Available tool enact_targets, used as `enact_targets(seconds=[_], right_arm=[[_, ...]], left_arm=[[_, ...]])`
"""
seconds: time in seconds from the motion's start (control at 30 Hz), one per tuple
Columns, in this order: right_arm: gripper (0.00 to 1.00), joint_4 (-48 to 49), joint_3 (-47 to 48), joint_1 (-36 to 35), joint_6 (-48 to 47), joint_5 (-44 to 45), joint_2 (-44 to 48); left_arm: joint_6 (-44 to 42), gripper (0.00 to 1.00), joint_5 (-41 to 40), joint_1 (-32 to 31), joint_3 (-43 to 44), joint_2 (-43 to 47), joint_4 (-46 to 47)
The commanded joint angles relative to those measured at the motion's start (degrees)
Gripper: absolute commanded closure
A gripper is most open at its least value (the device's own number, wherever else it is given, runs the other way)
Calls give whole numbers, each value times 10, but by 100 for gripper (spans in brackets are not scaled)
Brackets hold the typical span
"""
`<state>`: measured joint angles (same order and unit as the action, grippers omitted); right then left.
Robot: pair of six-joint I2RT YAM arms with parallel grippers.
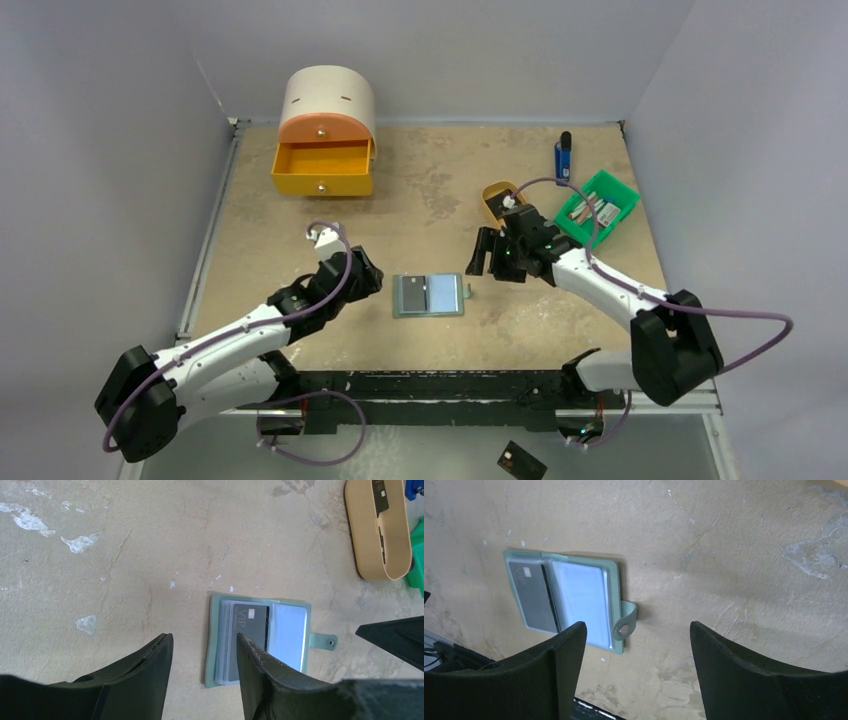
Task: Put the credit cards into the card holder
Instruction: Insert the credit card into the card holder, then close the card holder at the center of the board.
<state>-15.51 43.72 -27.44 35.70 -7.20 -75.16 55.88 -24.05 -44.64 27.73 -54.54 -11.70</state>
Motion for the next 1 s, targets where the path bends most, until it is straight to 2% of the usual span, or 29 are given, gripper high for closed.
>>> enact_targets(seconds=[0.0,0.27,0.47,0.5,0.7,0.83,0.97], right_arm=[[23,26,11,-2,-20,0,-30],[36,54,37,-15,-36,-61,-95],[42,27,55,-29,-46,-73,-131],[45,21,55,-30,-47,-71,-132],[78,-9,59,-30,-59,-51,-117],[98,-15,70,-30,-63,-52,-96],[100,2,82,-31,-71,-88,-66]], left_arm=[[-10,51,-6,1,-2,-7,9],[-2,55,4,1,-11,-16,18],[2,57,8,1,-17,-14,19],[3,57,8,0,-18,-14,19],[5,59,19,1,-29,-20,35],[5,64,30,1,-35,-36,60],[8,70,44,1,-40,-65,91]])
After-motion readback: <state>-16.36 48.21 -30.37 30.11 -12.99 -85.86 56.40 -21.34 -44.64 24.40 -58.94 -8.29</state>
